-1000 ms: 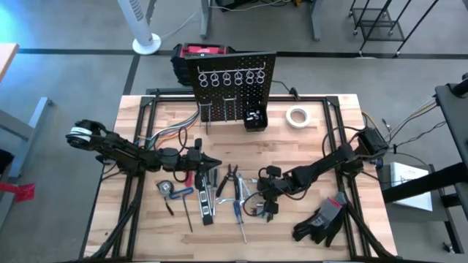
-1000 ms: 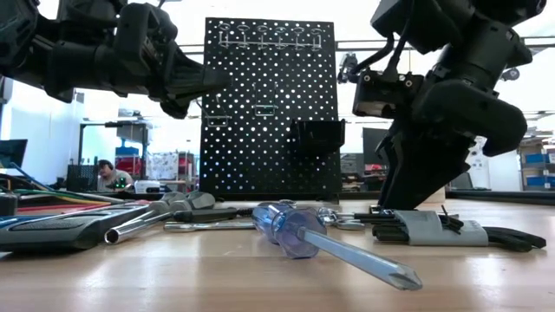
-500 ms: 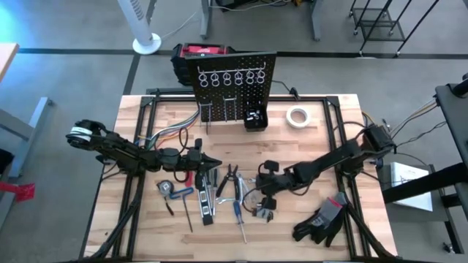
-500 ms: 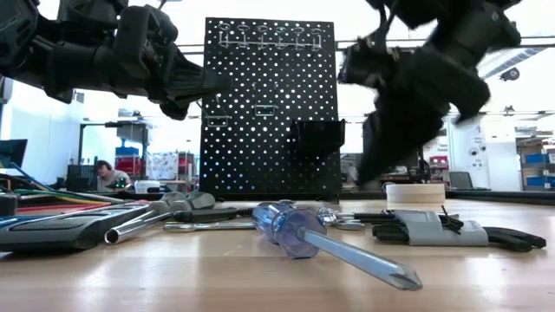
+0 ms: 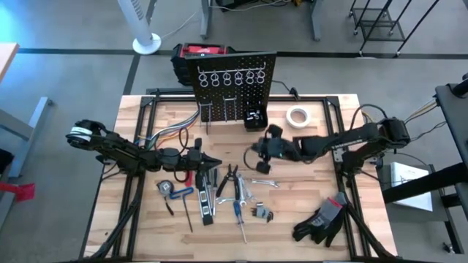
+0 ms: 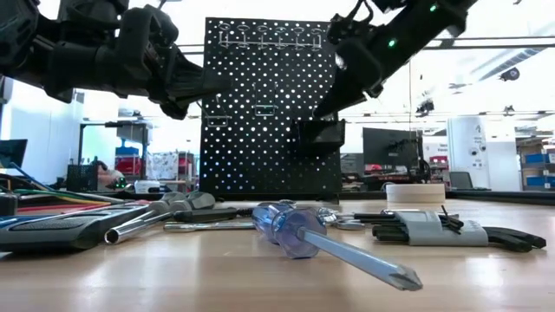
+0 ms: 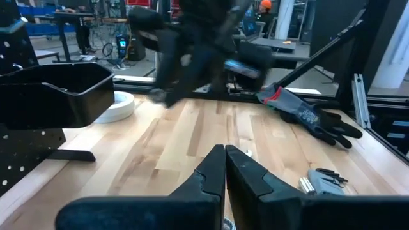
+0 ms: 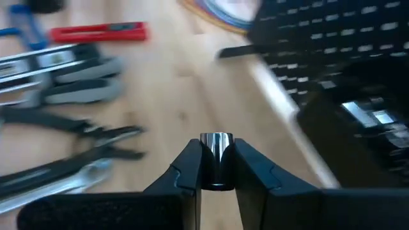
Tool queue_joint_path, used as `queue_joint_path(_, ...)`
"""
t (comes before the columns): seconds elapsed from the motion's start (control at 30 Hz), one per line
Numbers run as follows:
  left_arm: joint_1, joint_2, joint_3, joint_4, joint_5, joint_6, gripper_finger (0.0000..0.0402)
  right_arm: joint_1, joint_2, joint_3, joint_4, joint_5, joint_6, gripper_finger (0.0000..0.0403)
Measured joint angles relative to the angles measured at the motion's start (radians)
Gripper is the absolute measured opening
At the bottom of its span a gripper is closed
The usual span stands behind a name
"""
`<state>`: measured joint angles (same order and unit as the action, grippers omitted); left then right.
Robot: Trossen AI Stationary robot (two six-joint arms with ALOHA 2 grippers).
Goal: Hang tools onto peg board
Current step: Put the socket into the black tool bin on the peg board
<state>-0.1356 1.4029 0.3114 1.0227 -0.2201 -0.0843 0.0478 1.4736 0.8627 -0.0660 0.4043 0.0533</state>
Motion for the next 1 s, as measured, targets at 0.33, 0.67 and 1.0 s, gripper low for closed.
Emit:
queue_joint_path(0.33,0.000,0.000,0.002,-0.002,-0.006,-0.008,0.0000,-0.144,-0.007,0.000,0.156,-0.002,-0.111,0.0047)
queue_joint_path(0.67,-0.001,0.000,0.002,-0.002,-0.006,-0.055,0.0000,-0.211,-0.008,0.000,0.183,0.121,-0.160,0.0114)
queue_joint_path(1.0,-0.001,0.000,0.002,-0.002,-0.006,-0.055,0.0000,-0.208,-0.017,0.000,0.179,0.116,-0.129,0.0162)
